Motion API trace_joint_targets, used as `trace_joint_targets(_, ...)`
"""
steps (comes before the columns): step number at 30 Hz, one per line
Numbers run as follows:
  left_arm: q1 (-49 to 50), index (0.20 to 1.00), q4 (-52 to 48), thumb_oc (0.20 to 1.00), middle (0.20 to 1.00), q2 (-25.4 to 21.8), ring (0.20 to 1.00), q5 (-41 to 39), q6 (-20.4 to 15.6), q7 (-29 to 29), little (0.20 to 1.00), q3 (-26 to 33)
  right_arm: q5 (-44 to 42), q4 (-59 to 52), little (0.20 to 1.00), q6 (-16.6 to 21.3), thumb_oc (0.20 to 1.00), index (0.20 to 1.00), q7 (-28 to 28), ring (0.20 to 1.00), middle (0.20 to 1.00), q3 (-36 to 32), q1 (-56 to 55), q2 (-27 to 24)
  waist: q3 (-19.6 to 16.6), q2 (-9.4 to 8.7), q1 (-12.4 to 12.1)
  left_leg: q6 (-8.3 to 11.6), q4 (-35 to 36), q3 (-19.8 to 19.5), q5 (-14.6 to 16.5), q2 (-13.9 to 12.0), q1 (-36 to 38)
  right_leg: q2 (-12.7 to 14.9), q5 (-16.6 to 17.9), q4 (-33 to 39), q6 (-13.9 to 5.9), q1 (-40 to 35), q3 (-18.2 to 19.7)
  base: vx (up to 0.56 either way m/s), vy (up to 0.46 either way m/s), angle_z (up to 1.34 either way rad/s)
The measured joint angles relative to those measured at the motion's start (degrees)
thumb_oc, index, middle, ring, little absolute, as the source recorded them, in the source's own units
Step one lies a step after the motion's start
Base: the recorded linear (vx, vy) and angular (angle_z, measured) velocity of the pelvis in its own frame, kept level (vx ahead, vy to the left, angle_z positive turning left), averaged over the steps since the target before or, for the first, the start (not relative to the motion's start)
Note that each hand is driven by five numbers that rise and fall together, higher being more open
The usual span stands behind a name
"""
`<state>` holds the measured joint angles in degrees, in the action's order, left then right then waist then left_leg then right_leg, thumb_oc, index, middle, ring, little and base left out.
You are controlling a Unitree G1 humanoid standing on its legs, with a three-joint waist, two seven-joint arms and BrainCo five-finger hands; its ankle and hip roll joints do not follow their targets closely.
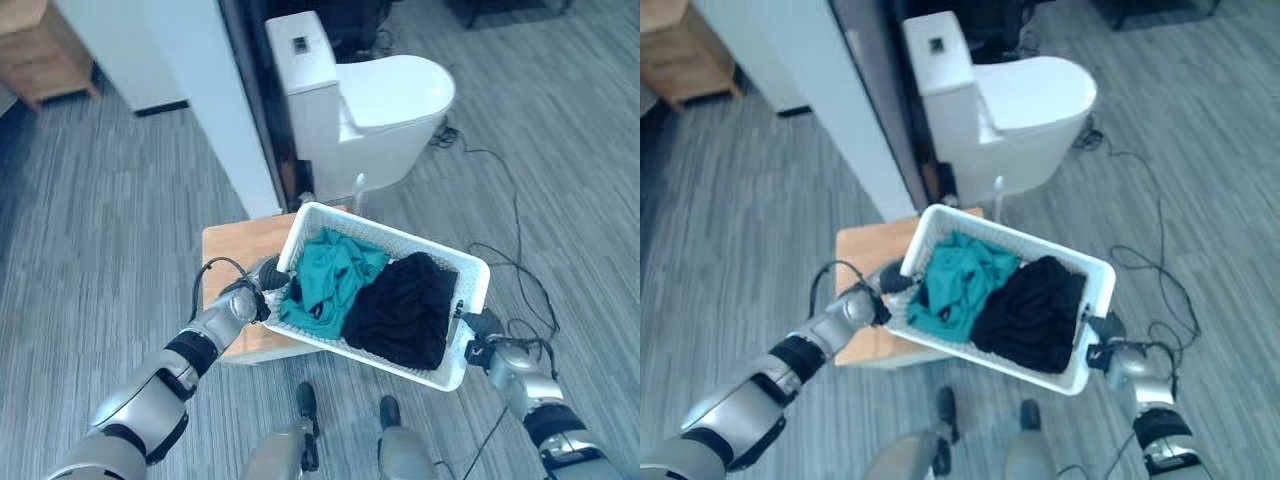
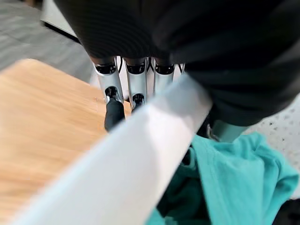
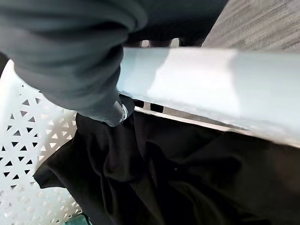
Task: Grab the laundry basket,head to the washer,open it,put in the laundry and shut it.
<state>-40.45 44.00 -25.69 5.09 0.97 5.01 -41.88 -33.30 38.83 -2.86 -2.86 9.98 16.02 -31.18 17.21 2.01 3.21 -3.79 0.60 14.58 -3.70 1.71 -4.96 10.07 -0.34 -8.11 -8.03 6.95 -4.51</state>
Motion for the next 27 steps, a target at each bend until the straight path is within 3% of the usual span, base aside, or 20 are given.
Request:
trace_joint_targets(2,-0.6,0.2,0.0,0.2,0.2,0.7,0.2,0.5,-0.3,-1.3,0.2,-0.4,0.4,-0.1,0.2,-0.1,0.2,0.2,0.6,0.2,0.2,-1.1,-1.3,-0.7,-0.2,-0.07,0.9,-0.7,0.0,3.6,0.8,-1.3,1.7,0.6,1.8,0.0,1.1,0.1,-5.5,-0.08,0.056,-1.05)
trace_joint_targets(3,0.0,0.2,0.1,0.2,0.2,0.8,0.2,0.6,-0.6,-2.1,0.2,-0.5,0.5,-0.5,0.2,-0.1,0.2,0.2,1.4,0.2,0.2,-1.5,-2.3,-0.8,-0.2,-0.03,0.3,-1.33,0.2,7.2,1.5,-2.9,3.9,0.9,-0.2,-4.0,3.11,0.3,-9.8,-0.05,-0.01,-1.22)
trace_joint_targets(4,0.6,0.2,0.1,0.2,0.2,0.8,0.2,0.6,-0.7,-2.4,0.2,-0.5,0.6,-0.2,0.2,-0.2,0.2,0.2,1.8,0.2,0.2,-1.4,-2.6,-0.8,-0.3,0.13,0.0,-1.3,0.4,8.9,1.6,-3.5,5.3,1.3,-2.8,-10.0,3.57,0.7,-11.4,-0.13,-0.06,-1.3)
trace_joint_targets(7,2.1,0.2,0.0,0.2,0.2,1.0,0.2,0.6,-1.3,-3.3,0.2,-0.6,1.0,0.2,0.2,-0.2,0.2,0.2,2.5,0.2,0.2,-1.3,-3.6,-1.1,-4.6,0.19,-1.4,-0.93,1.3,16.0,2.0,-6.1,6.0,4.3,-7.5,-21.8,1.22,1.1,-14.9,-0.14,-0.114,-1.21)
trace_joint_targets(8,2.3,0.2,0.2,0.2,0.2,0.6,0.2,0.6,-1.6,-3.5,0.2,-1.6,1.2,0.5,0.2,-0.2,0.2,0.2,3.1,0.2,0.2,-1.3,-3.7,-1.1,-6.5,-0.95,-2.7,-0.67,1.3,18.1,1.9,-6.5,6.2,6.5,-8.0,-18.4,-0.52,-2.2,-16.7,-0.17,-0.17,-1.25)
trace_joint_targets(9,2.3,0.2,0.3,0.2,0.2,0.3,0.2,0.6,-1.7,-3.6,0.2,-1.8,1.7,0.5,0.2,-0.2,0.2,0.2,3.2,0.2,0.2,-1.3,-3.7,-1.1,-7.1,-1.92,-2.5,-0.41,0.8,19.0,2.0,-6.3,6.3,7.8,-7.3,-15.3,-0.53,-4.3,-16.7,-0.25,-0.253,-1.29)
trace_joint_targets(10,2.4,0.2,0.7,0.2,0.2,-0.1,0.2,0.5,-2.0,-3.6,0.2,-2.0,2.5,0.7,0.2,-0.2,0.2,0.2,3.4,0.2,0.2,-1.0,-3.1,-1.0,-7.6,-2.8,-3.0,1.46,0.4,21.7,1.3,-6.8,6.8,8.1,-7.4,-11.1,-0.88,-5.3,-17.0,-0.12,-0.123,-1.28)
trace_joint_targets(11,2.8,0.2,1.9,0.2,0.2,-0.5,0.2,0.3,-2.4,-3.6,0.2,-2.0,2.8,0.8,0.2,-0.2,0.2,0.2,3.4,0.2,0.2,0.0,-1.7,-1.1,-7.7,-2.97,-4.0,1.35,-0.6,23.0,1.0,-7.7,7.1,6.2,-7.2,-7.8,0.37,-5.3,-18.5,-0.14,-0.183,-1.68)
trace_joint_targets(13,4.8,0.2,2.0,0.2,0.2,-0.5,0.2,-0.2,-3.4,-3.8,0.2,-1.1,3.9,2.5,0.2,-0.5,0.2,0.2,3.3,0.2,0.2,1.9,0.6,-1.7,-8.4,-2.63,-3.5,1.02,-3.2,19.5,3.5,-9.7,5.1,3.0,-4.1,-1.8,3.55,-5.7,-15.2,-0.2,-0.303,-1.68)
trace_joint_targets(14,5.5,0.2,1.9,0.2,0.2,-0.1,0.2,-0.3,-4.3,-3.9,0.2,-0.8,4.1,2.8,0.2,-0.8,0.2,0.2,3.3,0.2,0.2,2.8,1.0,-2.9,-9.4,-2.0,-3.4,1.29,1.9,18.7,2.4,-8.3,5.9,1.7,-3.3,-1.4,4.23,-4.2,-13.6,-0.18,-0.323,-1.49)
trace_joint_targets(15,6.7,0.2,1.8,0.2,0.2,0.5,0.2,-0.3,-4.7,-3.9,0.2,0.8,4.7,2.9,0.2,-0.9,0.2,0.2,4.1,0.2,0.2,3.9,1.8,-4.3,-10.4,-0.33,-3.8,0.65,3.4,19.3,-2.0,-9.2,6.4,-0.2,-2.7,-1.2,4.9,-2.6,-13.1,-0.14,-0.334,-1.51)
trace_joint_targets(16,7.5,0.2,3.2,0.2,0.2,1.5,0.2,-0.3,-4.5,-3.9,0.2,2.0,4.9,2.8,0.2,-0.9,0.2,0.2,4.6,0.2,0.2,5.4,2.2,-4.4,-10.6,-0.43,-3.3,2.58,2.2,20.2,-1.2,-10.9,7.4,-2.5,-2.5,0.1,5.46,-2.8,-12.7,-0.17,-0.441,-1.47)
trace_joint_targets(18,8.7,0.2,6.2,0.2,0.2,2.7,0.2,-0.7,-4.8,-3.6,0.2,3.5,4.8,2.8,0.2,-1.4,0.2,0.2,4.5,0.2,0.2,7.3,2.5,-4.1,-10.8,-3.0,-4.2,2.29,-2.7,15.8,-1.5,-12.4,6.5,-3.6,-1.8,0.1,7.0,-1.9,-9.9,-0.2,-0.387,-1.26)
trace_joint_targets(19,9.6,0.2,7.8,0.2,0.2,3.2,0.2,-1.2,-5.1,-3.6,0.2,3.2,4.8,3.1,0.2,-1.5,0.2,0.2,4.3,0.2,0.2,8.7,2.8,-3.9,-10.7,-5.2,-4.7,2.31,-11.3,5.2,-1.7,-13.6,2.2,-4.2,-0.9,1.0,8.34,-2.0,-7.6,-0.15,-0.222,-1.01)
trace_joint_targets(21,9.8,0.2,8.4,0.2,0.2,3.6,0.2,-2.1,-5.5,-3.7,0.2,2.7,4.6,4.3,0.2,-2.0,0.2,0.2,4.4,0.2,0.2,9.3,3.2,-4.3,-10.3,-6.52,-5.0,9.13,-10.0,-6.2,2.0,-12.2,0.8,-4.1,-0.6,2.4,8.61,-2.5,-6.0,-0.05,-0.188,-0.64)
trace_joint_targets(22,9.8,0.2,8.4,0.2,0.2,3.8,0.2,-2.4,-5.8,-3.8,0.2,2.4,4.3,4.5,0.2,-2.3,0.2,0.2,4.4,0.2,0.2,9.3,3.2,-4.3,-10.1,-6.36,-4.9,10.59,-6.0,-13.6,2.3,-10.2,0.3,-5.0,-0.4,2.7,9.0,-2.9,-5.1,-0.04,-0.212,-0.46)
trace_joint_targets(23,9.7,0.2,8.3,0.2,0.2,3.7,0.2,-2.4,-5.7,-3.8,0.2,2.5,4.2,4.5,0.2,-2.3,0.2,0.2,4.4,0.2,0.2,9.3,3.2,-4.2,-10.1,-6.16,-5.0,10.59,-4.5,-17.7,2.3,-8.6,-0.3,-5.6,-0.3,2.9,9.21,-3.0,-4.3,-0.02,-0.153,-0.56)
trace_joint_targets(24,9.7,0.2,8.1,0.2,0.2,3.6,0.2,-2.7,-5.6,-3.8,0.2,2.5,3.6,4.5,0.2,-2.3,0.2,0.2,4.4,0.2,0.2,9.3,3.4,-4.0,-10.0,-5.6,-5.6,10.41,-2.1,-20.2,1.7,-7.4,-0.1,-6.5,0.1,3.6,9.47,-3.5,-3.5,-0.02,-0.061,-0.41)
trace_joint_targets(26,9.6,0.2,7.0,0.2,0.2,3.6,0.2,-2.8,-5.2,-3.7,0.2,2.6,2.4,4.4,0.2,-2.3,0.2,0.2,4.4,0.2,0.2,9.2,3.5,-4.7,-8.9,-2.36,-5.3,9.15,-0.5,-19.5,-5.4,-6.7,-0.2,-9.1,0.6,5.6,9.18,-6.4,-3.6,0.0,-0.037,-0.25)
trace_joint_targets(27,9.5,0.2,6.6,0.2,0.2,3.4,0.2,-2.8,-5.2,-3.6,0.2,2.6,2.2,4.5,0.2,-2.3,0.2,0.2,4.3,0.2,0.2,9.3,3.4,-4.6,-8.7,-1.91,-5.1,8.58,-0.9,-17.5,-4.2,-7.2,-0.1,-9.6,0.5,6.3,8.8,-7.1,-3.7,0.02,-0.072,-0.09)
